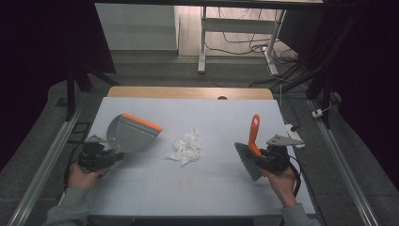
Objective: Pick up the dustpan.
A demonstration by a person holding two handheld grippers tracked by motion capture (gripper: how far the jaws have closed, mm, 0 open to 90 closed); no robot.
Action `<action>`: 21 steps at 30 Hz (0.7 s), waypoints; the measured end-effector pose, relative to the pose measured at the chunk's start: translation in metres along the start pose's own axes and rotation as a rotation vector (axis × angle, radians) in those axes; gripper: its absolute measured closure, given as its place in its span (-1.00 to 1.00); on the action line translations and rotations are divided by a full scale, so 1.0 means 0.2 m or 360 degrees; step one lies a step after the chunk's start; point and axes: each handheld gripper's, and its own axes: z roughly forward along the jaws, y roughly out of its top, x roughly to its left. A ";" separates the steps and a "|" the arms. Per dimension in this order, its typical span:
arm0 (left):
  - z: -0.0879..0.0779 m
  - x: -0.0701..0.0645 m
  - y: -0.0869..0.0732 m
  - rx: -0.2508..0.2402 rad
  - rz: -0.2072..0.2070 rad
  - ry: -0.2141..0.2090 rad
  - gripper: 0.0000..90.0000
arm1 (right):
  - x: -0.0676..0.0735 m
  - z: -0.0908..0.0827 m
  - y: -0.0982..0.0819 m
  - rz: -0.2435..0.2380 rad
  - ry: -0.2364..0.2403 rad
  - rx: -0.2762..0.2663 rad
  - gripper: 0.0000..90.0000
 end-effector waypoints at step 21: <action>-0.17 -0.01 -0.07 -0.0004 0.0205 -0.0107 0.38 | 0.02 0.01 0.03 -0.0019 0.0002 -0.0019 0.56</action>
